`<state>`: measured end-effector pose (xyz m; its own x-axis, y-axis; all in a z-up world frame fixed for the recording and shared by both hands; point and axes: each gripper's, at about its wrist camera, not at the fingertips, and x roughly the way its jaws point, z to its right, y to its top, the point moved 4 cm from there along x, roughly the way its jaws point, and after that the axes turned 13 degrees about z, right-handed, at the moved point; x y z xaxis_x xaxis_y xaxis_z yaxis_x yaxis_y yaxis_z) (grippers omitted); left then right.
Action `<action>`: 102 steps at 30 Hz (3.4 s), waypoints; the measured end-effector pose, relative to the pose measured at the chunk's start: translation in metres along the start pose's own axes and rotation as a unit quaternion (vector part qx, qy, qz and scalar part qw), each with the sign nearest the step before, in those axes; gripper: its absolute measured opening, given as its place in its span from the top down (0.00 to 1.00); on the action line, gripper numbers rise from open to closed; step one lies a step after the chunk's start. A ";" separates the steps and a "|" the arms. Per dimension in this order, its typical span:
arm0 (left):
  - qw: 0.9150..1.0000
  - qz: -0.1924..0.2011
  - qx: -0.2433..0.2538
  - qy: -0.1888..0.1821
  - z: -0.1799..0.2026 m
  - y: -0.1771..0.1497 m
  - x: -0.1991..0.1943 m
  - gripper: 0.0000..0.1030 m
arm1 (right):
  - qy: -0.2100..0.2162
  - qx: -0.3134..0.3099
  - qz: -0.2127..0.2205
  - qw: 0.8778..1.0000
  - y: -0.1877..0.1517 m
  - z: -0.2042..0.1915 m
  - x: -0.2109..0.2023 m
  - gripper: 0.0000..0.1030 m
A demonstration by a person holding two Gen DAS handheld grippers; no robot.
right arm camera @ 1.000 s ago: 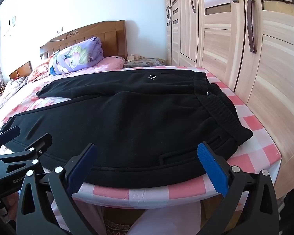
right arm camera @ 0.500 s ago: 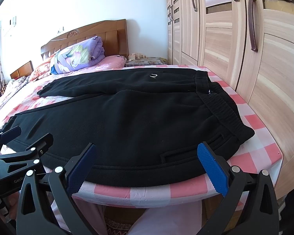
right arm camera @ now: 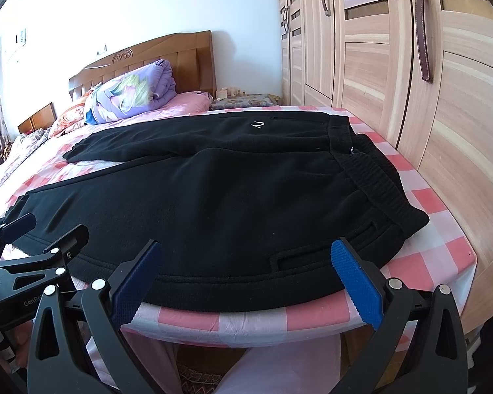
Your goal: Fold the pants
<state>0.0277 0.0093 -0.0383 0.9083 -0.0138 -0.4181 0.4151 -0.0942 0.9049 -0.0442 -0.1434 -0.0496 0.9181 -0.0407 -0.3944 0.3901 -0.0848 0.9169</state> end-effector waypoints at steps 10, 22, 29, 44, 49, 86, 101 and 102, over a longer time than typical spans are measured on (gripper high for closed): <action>1.000 0.001 0.003 -0.003 -0.005 -0.002 0.000 0.01 | 0.001 0.001 -0.001 1.000 -0.001 0.000 -0.001 0.04; 1.000 0.000 0.007 -0.004 -0.005 -0.003 -0.001 0.01 | 0.001 0.003 -0.001 1.000 -0.001 0.000 -0.002 0.04; 1.000 -0.002 0.009 -0.004 -0.002 -0.002 -0.001 0.01 | 0.002 0.004 -0.002 1.000 -0.001 0.001 -0.002 0.04; 1.000 -0.005 0.009 -0.006 -0.001 -0.004 -0.001 0.01 | 0.002 0.003 -0.005 1.000 -0.003 0.000 0.001 0.04; 1.000 -0.012 0.003 -0.016 -0.004 -0.006 0.001 0.01 | -0.002 -0.003 -0.007 1.000 -0.004 0.001 0.004 0.04; 0.936 -0.266 -0.212 -0.084 -0.112 0.168 0.398 0.02 | 0.303 -0.196 -0.231 0.904 0.145 -0.023 0.464 0.15; 0.869 -0.289 -0.389 -0.098 -0.077 0.162 0.454 0.02 | 0.295 -0.284 -0.059 0.910 0.156 -0.031 0.339 0.90; 0.865 -0.289 -0.399 -0.094 -0.079 0.162 0.453 0.02 | 0.292 -0.290 -0.052 0.910 0.154 -0.033 0.329 0.90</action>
<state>0.5109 0.0665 -0.0745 0.5439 -0.3621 -0.7570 0.7683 0.5777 0.2757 0.3201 -0.1374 -0.0362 0.6898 0.4874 -0.5353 0.2930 0.4882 0.8221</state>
